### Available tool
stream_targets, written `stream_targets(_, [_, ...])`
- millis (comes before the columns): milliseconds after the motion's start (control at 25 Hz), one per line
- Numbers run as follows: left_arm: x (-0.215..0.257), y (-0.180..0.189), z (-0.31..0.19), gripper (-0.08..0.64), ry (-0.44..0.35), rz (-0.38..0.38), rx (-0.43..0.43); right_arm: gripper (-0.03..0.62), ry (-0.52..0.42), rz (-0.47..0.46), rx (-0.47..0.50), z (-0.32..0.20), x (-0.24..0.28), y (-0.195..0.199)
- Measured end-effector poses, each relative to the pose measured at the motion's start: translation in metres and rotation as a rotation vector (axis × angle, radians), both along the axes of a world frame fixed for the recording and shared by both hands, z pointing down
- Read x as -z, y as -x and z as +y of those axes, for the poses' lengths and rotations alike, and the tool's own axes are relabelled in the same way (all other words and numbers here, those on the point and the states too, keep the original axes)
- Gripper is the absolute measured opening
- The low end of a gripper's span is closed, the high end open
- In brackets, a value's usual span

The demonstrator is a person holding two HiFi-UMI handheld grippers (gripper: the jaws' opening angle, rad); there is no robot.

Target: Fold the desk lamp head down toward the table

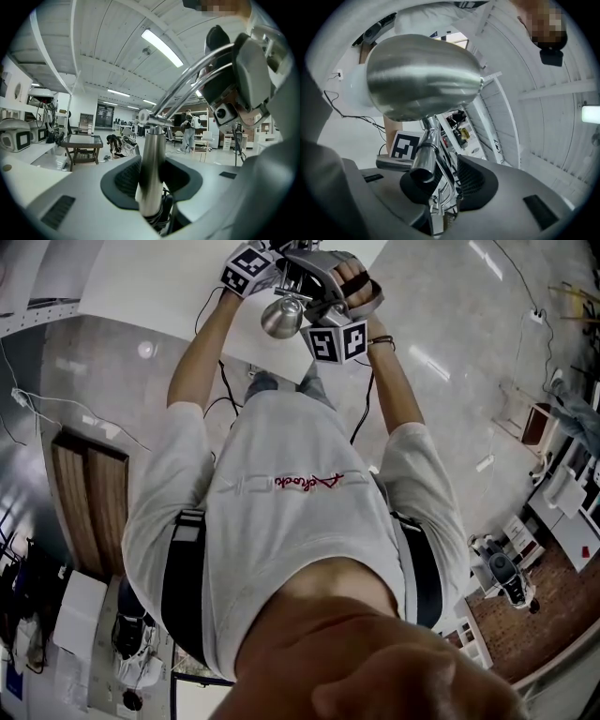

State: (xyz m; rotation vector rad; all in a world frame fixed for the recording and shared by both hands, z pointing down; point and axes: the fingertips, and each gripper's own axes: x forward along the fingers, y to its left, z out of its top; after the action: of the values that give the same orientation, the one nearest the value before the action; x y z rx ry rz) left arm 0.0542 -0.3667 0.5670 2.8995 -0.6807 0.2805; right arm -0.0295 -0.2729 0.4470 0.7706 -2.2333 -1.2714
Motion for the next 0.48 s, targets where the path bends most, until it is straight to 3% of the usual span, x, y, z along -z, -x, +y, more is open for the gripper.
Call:
stream_targets(160, [0.0013, -0.0024, 0.0015, 0.143, 0.001, 0.002, -0.005, 0.051, -0.038, 0.011, 0.036, 0.0022, 0.0014, 0.0033])
stream_targets(480, [0.0023, -0.0022, 0.0015, 0.144, 0.005, 0.004, -0.013, 0.052, 0.005, -0.06, 0.015, 0.0017, 0.0043, 0.0032])
